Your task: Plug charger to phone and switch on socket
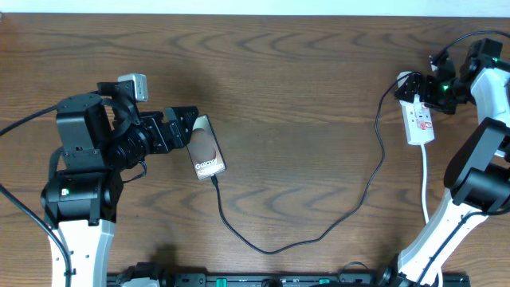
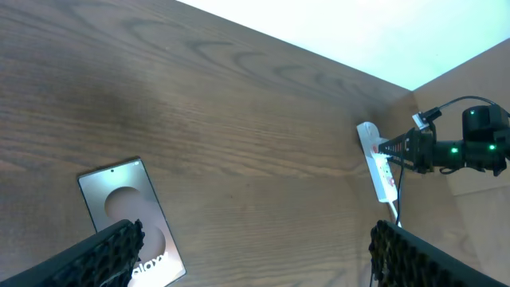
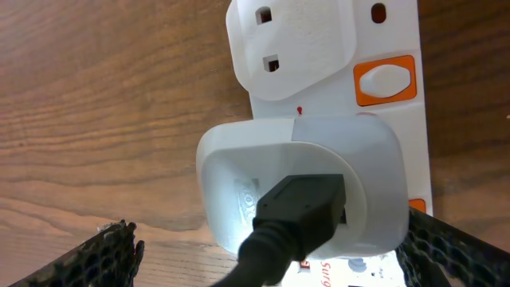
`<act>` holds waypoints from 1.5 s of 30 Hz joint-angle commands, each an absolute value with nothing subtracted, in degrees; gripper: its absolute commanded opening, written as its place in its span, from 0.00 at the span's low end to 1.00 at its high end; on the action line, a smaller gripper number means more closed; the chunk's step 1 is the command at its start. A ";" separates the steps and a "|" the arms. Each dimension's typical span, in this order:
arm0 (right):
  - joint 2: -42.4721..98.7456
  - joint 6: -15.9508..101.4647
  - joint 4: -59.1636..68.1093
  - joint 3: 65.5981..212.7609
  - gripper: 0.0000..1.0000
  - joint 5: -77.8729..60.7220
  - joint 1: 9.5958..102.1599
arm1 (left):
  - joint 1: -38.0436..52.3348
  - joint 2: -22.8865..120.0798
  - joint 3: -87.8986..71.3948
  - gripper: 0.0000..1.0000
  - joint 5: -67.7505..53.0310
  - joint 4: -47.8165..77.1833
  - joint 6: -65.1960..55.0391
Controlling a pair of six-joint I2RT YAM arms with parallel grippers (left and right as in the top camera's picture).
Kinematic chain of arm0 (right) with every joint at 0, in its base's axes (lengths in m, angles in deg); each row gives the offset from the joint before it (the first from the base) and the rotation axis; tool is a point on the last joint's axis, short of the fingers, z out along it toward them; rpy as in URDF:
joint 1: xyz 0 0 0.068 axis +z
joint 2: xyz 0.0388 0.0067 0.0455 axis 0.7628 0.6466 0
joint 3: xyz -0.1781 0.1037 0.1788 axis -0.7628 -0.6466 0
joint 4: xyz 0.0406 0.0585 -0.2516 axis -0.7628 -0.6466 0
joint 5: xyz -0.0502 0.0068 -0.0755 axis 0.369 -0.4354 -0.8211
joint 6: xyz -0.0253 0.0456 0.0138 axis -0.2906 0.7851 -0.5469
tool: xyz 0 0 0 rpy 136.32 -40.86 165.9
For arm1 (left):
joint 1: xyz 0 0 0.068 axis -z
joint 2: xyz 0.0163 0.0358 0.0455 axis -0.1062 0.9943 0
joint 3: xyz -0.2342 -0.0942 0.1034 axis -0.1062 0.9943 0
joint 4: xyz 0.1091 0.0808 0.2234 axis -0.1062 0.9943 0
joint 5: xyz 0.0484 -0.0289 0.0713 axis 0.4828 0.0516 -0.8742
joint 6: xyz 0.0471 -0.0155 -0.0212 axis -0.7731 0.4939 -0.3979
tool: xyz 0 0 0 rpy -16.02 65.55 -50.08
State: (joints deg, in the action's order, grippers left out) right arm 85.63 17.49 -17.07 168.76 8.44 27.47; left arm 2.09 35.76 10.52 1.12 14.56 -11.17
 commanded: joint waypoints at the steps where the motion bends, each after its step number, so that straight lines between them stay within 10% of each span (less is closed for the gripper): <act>1: 84.41 19.65 -17.13 169.51 0.99 11.43 27.76 | 2.17 35.67 10.74 0.93 1.86 14.56 -11.73; 23: 84.45 25.21 -12.56 160.39 0.98 19.04 29.90 | 2.15 35.67 10.74 0.93 1.86 14.72 -11.73; 45: 71.66 44.31 -29.66 162.05 0.97 -17.57 27.63 | 2.15 35.69 10.74 0.93 1.86 14.74 -11.71</act>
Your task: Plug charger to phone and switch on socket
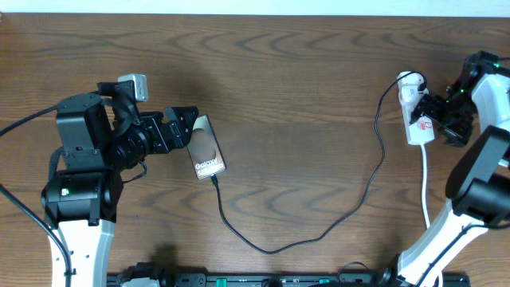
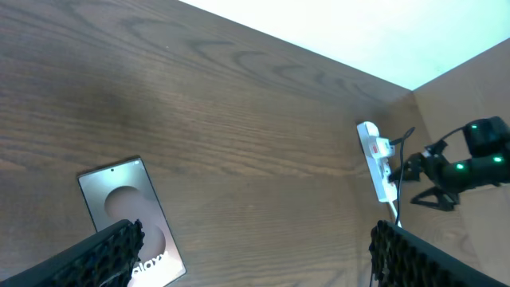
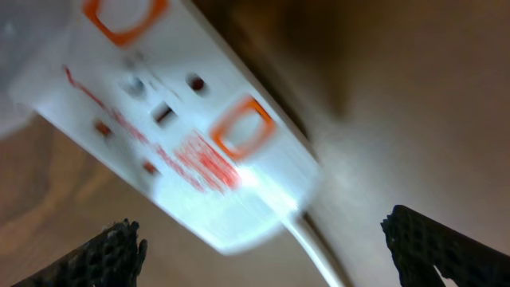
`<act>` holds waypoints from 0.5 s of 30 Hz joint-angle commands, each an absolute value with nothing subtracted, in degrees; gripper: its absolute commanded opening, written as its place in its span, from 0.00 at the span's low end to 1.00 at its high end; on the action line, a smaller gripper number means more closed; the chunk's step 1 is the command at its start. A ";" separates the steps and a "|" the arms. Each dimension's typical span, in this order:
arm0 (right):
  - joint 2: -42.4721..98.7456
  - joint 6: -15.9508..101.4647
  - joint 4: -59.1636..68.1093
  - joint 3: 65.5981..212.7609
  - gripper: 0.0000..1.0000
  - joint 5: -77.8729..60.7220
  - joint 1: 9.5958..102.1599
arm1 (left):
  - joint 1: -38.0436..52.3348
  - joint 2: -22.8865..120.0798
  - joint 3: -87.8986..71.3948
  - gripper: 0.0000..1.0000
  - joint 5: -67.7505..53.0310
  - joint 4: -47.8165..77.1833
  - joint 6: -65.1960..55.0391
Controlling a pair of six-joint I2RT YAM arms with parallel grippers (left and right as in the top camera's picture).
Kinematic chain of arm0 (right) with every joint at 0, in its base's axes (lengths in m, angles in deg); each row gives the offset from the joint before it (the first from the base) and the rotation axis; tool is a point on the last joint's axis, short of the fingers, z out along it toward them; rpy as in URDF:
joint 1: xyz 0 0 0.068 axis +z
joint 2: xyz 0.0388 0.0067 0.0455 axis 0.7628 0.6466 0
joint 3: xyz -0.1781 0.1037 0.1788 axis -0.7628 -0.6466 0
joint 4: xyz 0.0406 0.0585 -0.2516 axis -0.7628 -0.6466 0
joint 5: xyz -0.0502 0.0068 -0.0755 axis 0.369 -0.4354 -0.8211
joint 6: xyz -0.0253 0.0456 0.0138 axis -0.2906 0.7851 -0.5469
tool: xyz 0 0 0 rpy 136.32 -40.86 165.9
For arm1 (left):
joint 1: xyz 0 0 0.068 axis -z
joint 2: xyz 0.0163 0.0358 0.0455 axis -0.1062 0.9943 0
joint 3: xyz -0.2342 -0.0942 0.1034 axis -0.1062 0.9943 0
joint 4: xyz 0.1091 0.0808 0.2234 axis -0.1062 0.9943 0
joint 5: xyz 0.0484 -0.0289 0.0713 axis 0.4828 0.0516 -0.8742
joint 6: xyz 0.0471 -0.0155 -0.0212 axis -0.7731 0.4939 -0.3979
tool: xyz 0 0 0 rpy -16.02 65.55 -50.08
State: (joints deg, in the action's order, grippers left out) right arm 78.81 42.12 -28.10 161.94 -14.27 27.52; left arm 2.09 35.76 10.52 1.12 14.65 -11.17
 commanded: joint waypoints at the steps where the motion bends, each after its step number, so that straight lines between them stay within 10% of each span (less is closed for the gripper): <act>1: 69.79 44.77 -30.71 162.05 0.98 -17.55 27.63 | 2.15 35.69 10.74 0.93 1.86 14.76 -11.71; 15: 50.33 45.12 -35.65 162.05 0.99 -14.79 27.63 | 2.15 35.67 10.74 0.93 1.86 14.74 -11.71</act>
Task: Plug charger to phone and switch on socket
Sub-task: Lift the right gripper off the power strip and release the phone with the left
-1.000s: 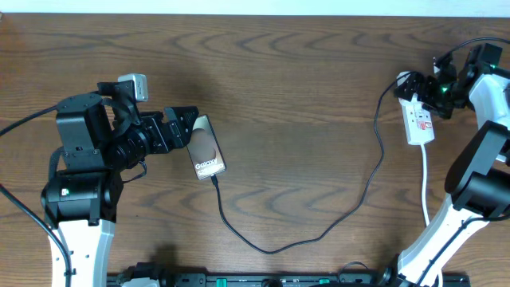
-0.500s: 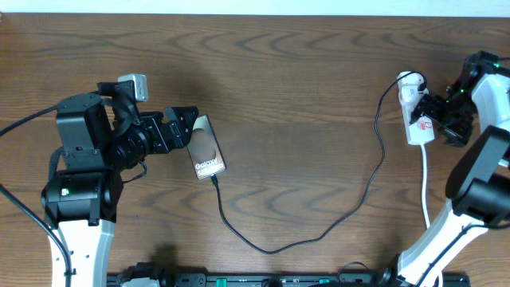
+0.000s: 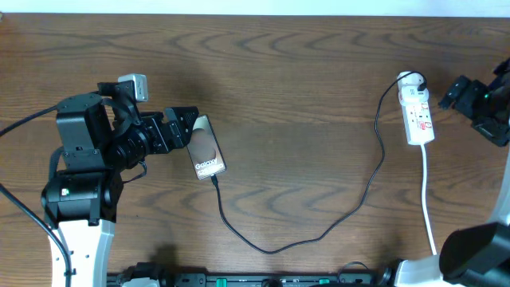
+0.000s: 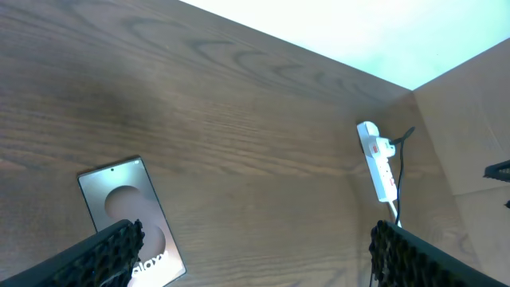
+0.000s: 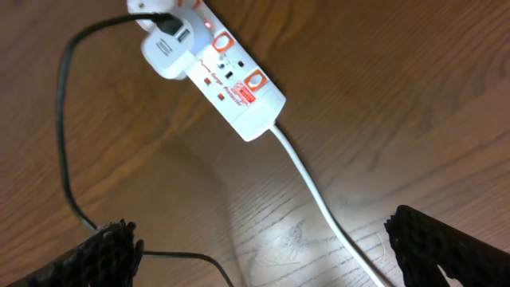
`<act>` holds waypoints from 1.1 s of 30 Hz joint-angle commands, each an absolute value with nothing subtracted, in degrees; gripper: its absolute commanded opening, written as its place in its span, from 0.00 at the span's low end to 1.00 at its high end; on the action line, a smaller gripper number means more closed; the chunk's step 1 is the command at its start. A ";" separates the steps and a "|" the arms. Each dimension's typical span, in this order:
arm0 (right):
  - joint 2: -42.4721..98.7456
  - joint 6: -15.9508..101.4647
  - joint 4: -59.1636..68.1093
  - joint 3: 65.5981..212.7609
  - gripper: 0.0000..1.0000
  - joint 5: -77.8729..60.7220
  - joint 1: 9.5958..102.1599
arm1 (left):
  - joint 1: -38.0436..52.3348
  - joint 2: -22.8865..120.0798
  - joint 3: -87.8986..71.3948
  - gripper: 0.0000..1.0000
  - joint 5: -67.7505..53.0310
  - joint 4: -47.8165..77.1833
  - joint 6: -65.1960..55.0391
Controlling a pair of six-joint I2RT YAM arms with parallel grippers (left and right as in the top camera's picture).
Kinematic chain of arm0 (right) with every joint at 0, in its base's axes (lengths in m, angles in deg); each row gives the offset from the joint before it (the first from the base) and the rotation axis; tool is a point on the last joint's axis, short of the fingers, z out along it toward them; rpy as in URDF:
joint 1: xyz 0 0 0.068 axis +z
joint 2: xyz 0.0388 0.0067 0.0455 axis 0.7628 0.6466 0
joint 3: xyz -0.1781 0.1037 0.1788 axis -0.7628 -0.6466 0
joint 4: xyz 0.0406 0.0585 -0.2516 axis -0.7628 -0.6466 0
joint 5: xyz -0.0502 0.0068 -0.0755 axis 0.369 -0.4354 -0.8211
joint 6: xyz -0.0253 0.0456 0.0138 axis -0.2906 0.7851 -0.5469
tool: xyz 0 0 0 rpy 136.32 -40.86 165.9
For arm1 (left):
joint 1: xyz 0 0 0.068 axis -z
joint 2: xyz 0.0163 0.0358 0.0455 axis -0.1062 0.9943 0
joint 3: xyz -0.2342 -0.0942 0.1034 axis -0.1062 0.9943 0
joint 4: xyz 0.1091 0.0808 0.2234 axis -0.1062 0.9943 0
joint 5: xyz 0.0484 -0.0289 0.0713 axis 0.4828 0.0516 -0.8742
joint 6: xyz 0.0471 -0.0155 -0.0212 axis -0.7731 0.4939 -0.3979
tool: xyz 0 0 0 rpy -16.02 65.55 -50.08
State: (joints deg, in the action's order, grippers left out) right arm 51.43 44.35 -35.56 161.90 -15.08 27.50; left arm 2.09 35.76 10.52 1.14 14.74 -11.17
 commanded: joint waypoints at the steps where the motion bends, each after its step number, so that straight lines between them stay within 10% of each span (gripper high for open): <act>1: 50.33 45.12 -35.65 162.05 0.99 -14.79 27.63 | 2.15 35.67 10.74 0.93 1.86 14.74 -11.71; 21: 50.35 45.12 -35.65 162.03 0.99 -14.77 27.63 | 6.87 23.47 19.16 0.93 -19.53 15.59 -12.15; 33: 50.35 45.12 -35.65 162.05 0.99 -14.77 27.63 | 6.70 -8.35 53.87 0.93 -21.37 -32.93 -12.37</act>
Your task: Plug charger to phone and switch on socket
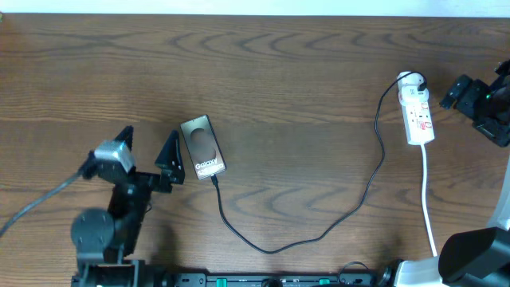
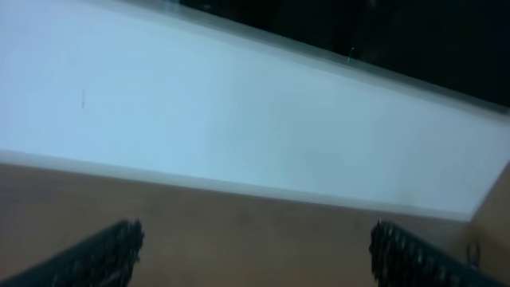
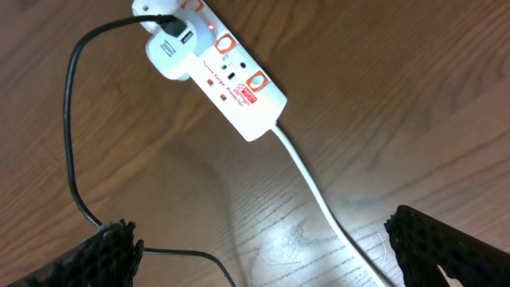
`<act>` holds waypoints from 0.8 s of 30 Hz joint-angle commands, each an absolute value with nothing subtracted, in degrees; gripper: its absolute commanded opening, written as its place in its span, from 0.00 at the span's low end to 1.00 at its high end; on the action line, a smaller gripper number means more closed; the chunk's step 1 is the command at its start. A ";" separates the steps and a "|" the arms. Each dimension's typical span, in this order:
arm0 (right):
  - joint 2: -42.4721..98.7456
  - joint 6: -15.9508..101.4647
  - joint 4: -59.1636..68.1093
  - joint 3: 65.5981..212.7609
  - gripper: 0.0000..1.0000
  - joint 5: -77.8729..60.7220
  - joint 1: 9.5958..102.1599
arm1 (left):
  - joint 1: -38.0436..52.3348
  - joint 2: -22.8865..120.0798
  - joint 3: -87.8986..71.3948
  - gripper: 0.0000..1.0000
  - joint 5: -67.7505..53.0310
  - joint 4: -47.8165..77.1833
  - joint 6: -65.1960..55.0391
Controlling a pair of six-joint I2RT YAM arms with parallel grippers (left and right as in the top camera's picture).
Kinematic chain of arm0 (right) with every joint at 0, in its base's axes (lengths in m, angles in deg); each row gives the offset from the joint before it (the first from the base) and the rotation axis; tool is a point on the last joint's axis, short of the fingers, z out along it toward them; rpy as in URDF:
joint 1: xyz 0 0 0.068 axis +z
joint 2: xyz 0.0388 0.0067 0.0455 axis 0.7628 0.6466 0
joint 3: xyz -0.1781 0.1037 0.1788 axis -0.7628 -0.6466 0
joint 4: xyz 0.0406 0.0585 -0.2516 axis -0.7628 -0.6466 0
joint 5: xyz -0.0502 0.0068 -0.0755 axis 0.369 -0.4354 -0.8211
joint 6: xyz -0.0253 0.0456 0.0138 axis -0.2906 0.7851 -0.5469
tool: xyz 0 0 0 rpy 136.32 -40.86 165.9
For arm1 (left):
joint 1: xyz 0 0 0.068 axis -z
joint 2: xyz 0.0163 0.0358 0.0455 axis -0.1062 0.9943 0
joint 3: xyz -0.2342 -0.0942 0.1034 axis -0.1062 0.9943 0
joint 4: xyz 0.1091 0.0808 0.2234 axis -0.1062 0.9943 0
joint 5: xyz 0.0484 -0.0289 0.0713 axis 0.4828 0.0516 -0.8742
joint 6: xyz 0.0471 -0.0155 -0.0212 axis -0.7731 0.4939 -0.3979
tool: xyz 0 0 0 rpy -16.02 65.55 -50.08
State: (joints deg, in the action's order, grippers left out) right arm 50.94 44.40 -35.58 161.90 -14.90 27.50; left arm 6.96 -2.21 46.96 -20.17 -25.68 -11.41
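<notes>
The phone (image 1: 202,146) lies face down on the wood table, with the black charger cable (image 1: 319,231) plugged into its lower end. The cable runs right to the white adapter (image 3: 170,49) seated in the white power strip (image 3: 231,80), which has orange switches. A small red glow shows by the switch next to the adapter. My left gripper (image 1: 149,143) is open just left of the phone, not touching it; its wrist view shows only wall and table edge between the fingers (image 2: 103,255). My right gripper (image 1: 468,104) is open, right of the strip (image 1: 417,112) and raised above it.
The strip's white mains cord (image 3: 319,199) runs down toward the table's front edge (image 1: 430,223). A pale wall (image 2: 239,119) stands behind the table's far edge. The left arm's base sits at the front left corner.
My left arm has drawn back and down toward the front left, its gripper now clear of the phone and its camera tipped up at the wall. The right arm has not moved.
First my right gripper was right at the adapter and its orange switch, my left gripper open at the phone's side. Then the right gripper was at the strip's lower end, then off to the right. Now the left arm has pulled back too.
</notes>
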 commanded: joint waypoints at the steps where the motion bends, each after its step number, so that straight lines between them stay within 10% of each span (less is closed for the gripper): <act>1: 50.35 45.12 -35.65 162.05 0.99 -14.77 27.63 | 6.37 -10.30 56.03 0.93 -21.44 -35.64 -12.37; 13: 50.35 45.12 -35.65 162.05 0.99 -14.77 27.63 | 2.41 -23.00 71.24 0.93 -22.64 -42.77 -14.62; 24: 50.35 45.12 -35.65 162.05 0.99 -14.77 27.63 | 2.41 -23.00 71.39 0.93 -25.13 -24.39 -16.21</act>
